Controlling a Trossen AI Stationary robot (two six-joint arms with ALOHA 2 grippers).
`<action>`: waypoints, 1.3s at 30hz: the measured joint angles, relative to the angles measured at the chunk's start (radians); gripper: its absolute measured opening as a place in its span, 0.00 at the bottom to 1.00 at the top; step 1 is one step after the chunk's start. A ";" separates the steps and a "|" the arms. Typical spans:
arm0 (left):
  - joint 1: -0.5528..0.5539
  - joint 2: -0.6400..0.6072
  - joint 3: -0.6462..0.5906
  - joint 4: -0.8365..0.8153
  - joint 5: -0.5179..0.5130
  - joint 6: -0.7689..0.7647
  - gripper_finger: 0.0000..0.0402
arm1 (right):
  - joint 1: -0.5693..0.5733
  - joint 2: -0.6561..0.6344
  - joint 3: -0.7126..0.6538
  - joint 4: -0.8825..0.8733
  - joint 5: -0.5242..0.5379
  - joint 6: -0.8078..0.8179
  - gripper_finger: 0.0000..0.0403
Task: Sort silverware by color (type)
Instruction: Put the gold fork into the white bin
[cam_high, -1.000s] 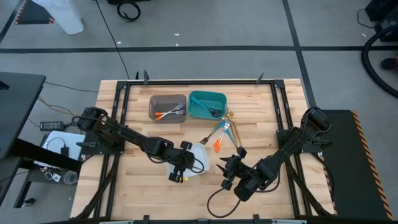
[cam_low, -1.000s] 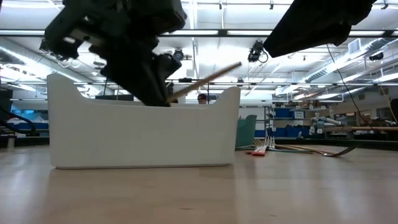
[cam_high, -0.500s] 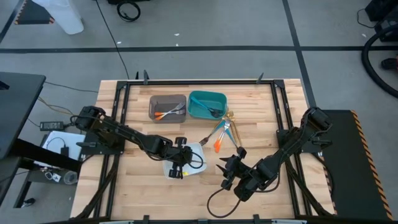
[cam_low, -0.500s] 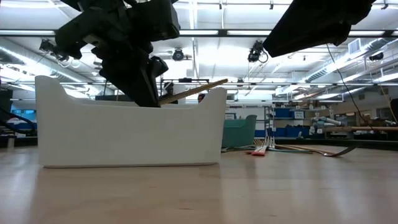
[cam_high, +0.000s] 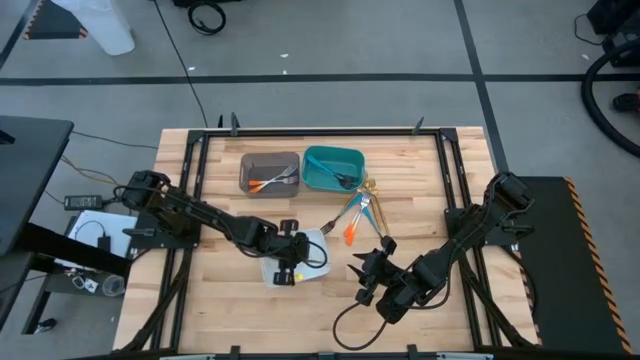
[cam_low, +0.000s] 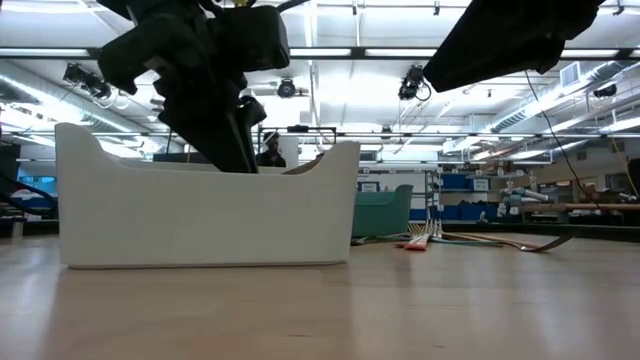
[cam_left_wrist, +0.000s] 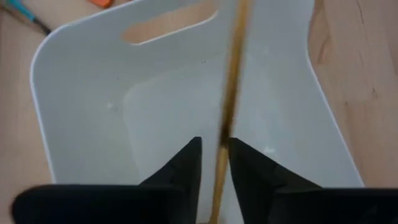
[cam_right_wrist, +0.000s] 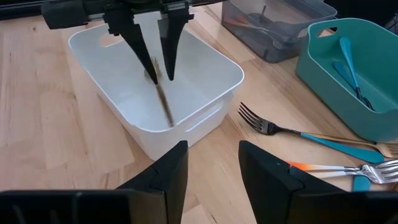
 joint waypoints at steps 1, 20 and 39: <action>0.003 0.000 0.000 -0.001 0.001 -0.014 0.25 | 0.000 0.000 0.000 0.000 0.000 0.000 0.38; 0.014 -0.014 0.002 0.005 0.043 0.082 0.32 | -0.010 0.011 0.000 -0.027 -0.065 -0.006 0.37; 0.021 -0.126 0.001 -0.117 -0.107 0.215 0.32 | -0.202 0.004 0.000 -0.248 -0.469 -0.131 0.34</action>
